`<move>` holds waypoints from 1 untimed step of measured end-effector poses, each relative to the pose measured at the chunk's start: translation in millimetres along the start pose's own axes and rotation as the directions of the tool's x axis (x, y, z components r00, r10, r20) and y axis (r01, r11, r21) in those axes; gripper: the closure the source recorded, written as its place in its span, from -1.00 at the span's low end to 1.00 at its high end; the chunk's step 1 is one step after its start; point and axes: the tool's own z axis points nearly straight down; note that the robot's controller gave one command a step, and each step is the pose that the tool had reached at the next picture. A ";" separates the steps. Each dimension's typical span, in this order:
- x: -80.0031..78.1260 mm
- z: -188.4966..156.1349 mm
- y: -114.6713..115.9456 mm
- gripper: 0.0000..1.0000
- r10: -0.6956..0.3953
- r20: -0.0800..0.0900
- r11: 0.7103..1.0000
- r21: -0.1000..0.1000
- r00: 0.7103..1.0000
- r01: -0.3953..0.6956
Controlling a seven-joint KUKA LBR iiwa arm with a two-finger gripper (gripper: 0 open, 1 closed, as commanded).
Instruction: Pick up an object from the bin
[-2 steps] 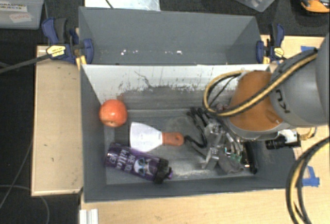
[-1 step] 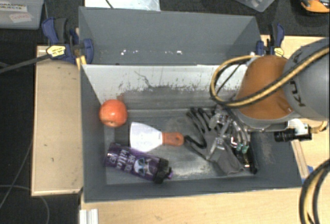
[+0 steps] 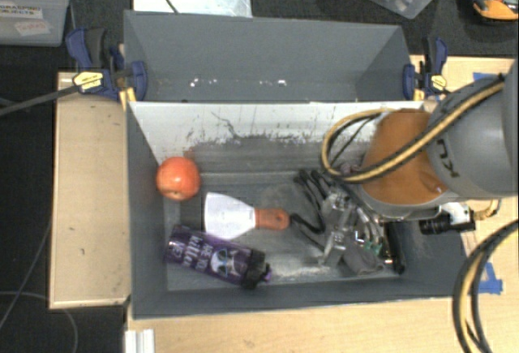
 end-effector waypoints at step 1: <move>15.2 6.3 -2.6 -1.00 0.193 0.017 0.981 -0.009 0.981 -0.192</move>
Offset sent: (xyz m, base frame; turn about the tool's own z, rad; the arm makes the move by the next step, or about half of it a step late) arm -0.0008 0.0000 -0.0003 0.0121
